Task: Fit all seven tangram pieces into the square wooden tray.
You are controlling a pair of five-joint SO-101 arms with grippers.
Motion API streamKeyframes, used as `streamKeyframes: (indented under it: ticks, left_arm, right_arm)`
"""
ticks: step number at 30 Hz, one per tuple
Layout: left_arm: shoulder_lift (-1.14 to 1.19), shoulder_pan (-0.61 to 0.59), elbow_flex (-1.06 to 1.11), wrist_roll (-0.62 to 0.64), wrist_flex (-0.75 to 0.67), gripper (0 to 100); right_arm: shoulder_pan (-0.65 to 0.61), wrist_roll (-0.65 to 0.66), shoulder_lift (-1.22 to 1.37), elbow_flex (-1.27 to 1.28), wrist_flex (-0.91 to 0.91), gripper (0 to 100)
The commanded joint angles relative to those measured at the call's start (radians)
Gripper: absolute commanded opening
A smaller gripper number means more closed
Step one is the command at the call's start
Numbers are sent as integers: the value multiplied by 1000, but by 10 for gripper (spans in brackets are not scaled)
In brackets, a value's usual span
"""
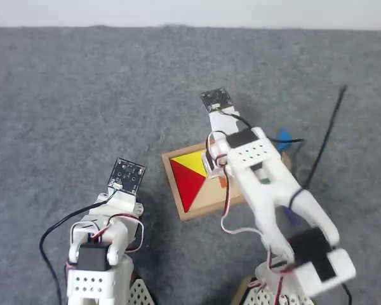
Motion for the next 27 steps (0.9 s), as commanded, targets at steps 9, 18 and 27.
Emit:
streamKeyframes:
  ticks: [9, 18, 27]
  left_arm:
    - [-17, -6, -10, -8, 3, 22]
    - [-17, -6, -10, -8, 3, 22]
    - [-17, -6, -10, -8, 3, 22]
  right_arm:
    - [-10, -133, 91, -72, -76, 9]
    - [-10, -173, 125, -77, -93, 20]
    - [-7, -180, 125, -75, -163, 142]
